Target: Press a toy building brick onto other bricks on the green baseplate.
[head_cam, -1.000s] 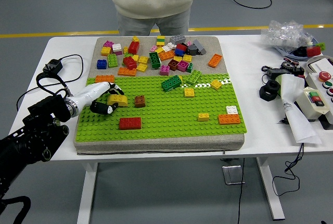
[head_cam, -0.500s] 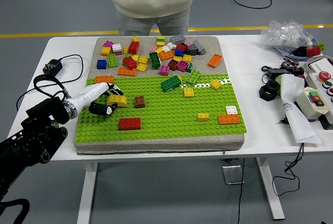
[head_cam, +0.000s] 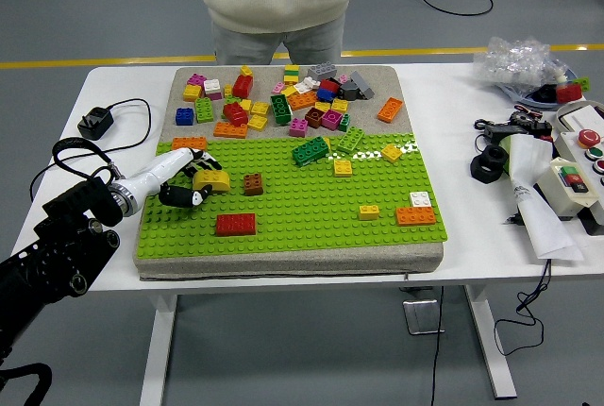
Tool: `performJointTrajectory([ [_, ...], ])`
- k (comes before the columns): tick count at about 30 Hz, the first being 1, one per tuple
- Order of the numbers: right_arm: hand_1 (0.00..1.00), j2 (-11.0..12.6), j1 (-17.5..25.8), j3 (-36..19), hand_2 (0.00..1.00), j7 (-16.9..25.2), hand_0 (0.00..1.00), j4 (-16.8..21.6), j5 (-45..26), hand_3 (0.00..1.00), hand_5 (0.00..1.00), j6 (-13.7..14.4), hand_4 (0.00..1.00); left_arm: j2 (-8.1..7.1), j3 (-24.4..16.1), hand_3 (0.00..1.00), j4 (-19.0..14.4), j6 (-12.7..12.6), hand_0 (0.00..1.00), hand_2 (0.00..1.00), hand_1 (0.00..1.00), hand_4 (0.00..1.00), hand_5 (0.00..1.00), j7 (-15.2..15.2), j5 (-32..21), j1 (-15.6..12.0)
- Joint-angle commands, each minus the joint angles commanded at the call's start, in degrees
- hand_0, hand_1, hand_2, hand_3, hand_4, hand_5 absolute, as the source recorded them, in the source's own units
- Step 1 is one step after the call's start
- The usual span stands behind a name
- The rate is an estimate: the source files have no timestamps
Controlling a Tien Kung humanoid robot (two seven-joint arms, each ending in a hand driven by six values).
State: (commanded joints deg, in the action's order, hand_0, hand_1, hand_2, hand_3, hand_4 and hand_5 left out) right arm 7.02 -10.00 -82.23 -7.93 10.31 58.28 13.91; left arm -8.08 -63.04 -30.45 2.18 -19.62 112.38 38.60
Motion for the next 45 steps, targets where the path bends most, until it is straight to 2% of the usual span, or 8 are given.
performJointTrajectory([
  [6,0.732,0.0,0.2,-0.1,0.755,-0.1,0.802,0.0,0.1,0.746,0.668,-0.1,0.998,-0.37,-2.0,0.552,-2.8,0.3,0.631,0.551,0.612,0.002,0.002,0.2,0.3,-1.3],
  [12,0.732,0.1,0.3,-0.3,0.755,-0.1,0.802,0.0,0.2,0.745,0.669,-0.2,0.998,-1.40,-4.4,0.548,-8.1,0.6,0.630,0.552,0.610,0.002,0.002,0.7,0.7,-3.4],
  [19,0.732,0.4,0.4,-0.8,0.755,0.0,0.802,0.0,0.2,0.745,0.668,-0.3,0.998,-2.93,-5.7,0.543,-17.3,1.1,0.620,0.548,0.601,0.002,0.002,2.0,0.2,-8.0],
  [27,0.731,0.7,0.5,-1.4,0.755,0.4,0.802,0.0,0.3,0.745,0.670,-0.7,0.998,-3.10,-6.8,0.540,-26.7,2.0,0.619,0.549,0.603,0.002,0.002,3.5,0.3,-13.7],
  [31,0.731,0.9,0.5,-1.7,0.755,0.5,0.802,0.0,0.3,0.747,0.669,-0.8,0.998,-2.81,-7.0,0.541,-30.1,2.2,0.617,0.550,0.604,0.002,0.002,4.1,0.9,-16.1],
  [33,0.731,0.9,0.5,-1.7,0.755,0.6,0.802,0.0,0.3,0.747,0.669,-0.8,0.998,-2.78,-7.0,0.541,-30.5,2.2,0.617,0.550,0.604,0.002,0.002,4.2,0.9,-16.3],
  [37,0.731,1.1,0.6,-1.9,0.754,0.6,0.802,0.0,0.4,0.745,0.669,-1.0,0.998,-2.25,-6.4,0.540,-33.1,2.3,0.618,0.550,0.603,0.002,0.002,4.9,1.4,-18.7],
  [45,0.730,1.3,0.5,-2.0,0.754,0.5,0.802,0.0,0.4,0.745,0.667,-1.0,0.998,-1.65,-5.7,0.541,-34.2,2.3,0.619,0.551,0.602,0.002,0.002,5.2,2.0,-20.7],
])
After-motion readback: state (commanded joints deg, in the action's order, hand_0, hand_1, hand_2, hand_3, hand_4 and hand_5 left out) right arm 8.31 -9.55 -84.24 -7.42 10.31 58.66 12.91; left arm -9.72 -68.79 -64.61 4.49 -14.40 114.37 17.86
